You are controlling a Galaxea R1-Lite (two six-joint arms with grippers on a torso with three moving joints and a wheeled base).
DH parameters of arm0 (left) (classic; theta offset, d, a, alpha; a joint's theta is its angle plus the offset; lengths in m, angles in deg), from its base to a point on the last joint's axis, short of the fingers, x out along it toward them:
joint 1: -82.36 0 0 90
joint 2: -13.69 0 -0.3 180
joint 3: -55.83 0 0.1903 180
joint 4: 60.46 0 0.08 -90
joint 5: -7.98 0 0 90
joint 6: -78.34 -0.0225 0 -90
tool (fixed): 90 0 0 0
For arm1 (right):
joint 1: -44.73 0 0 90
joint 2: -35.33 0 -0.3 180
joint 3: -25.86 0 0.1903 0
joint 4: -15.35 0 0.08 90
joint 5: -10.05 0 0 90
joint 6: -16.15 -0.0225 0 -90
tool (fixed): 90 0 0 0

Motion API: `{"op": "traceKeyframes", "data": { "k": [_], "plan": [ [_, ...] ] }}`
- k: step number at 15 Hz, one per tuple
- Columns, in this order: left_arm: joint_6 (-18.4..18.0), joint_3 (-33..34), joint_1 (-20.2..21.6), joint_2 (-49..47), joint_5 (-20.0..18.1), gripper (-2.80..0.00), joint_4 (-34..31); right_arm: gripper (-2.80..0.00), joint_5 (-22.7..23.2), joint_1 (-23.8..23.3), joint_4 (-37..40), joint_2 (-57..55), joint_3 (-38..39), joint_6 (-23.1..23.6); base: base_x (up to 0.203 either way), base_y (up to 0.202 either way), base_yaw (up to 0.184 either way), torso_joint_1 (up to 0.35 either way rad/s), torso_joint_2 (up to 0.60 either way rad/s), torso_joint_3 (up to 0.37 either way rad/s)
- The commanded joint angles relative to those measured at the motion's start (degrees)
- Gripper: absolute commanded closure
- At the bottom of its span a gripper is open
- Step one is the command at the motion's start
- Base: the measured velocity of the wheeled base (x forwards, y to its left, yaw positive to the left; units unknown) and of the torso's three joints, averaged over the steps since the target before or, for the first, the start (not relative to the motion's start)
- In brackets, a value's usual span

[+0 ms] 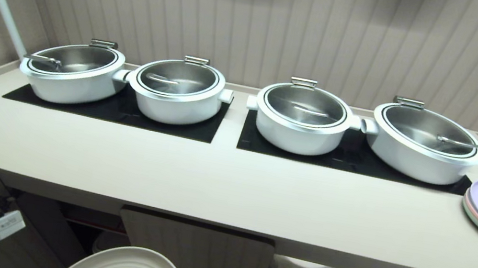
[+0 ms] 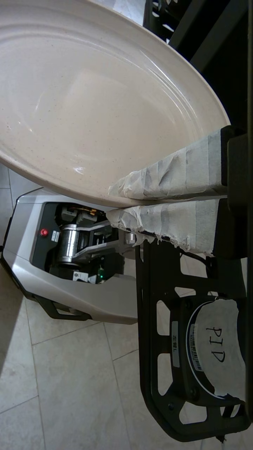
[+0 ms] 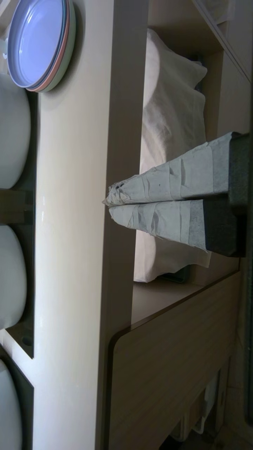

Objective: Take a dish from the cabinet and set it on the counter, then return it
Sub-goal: Put it back into the cabinet

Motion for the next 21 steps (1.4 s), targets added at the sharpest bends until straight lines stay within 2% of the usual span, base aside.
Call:
{"op": "traceKeyframes", "data": {
  "k": [1,12,21],
  "plan": [
    [0.3,0.0,0.0,-0.2,-0.1,0.00,-0.2,0.00,0.0,0.0,0.0,-0.1,0.0,0.0,0.000,0.000,0.000,-0.059,0.15,0.073],
    [0.4,0.2,0.0,0.3,-0.1,0.00,-0.2,0.00,-0.1,0.0,0.0,-0.2,0.0,-0.4,0.000,0.000,0.000,-0.074,0.16,0.083],
    [0.4,0.3,0.0,0.2,-0.2,0.00,-0.2,0.00,-0.1,0.0,0.0,-0.2,0.0,-0.4,0.000,0.000,0.000,-0.118,0.26,0.129]
  ]
}}
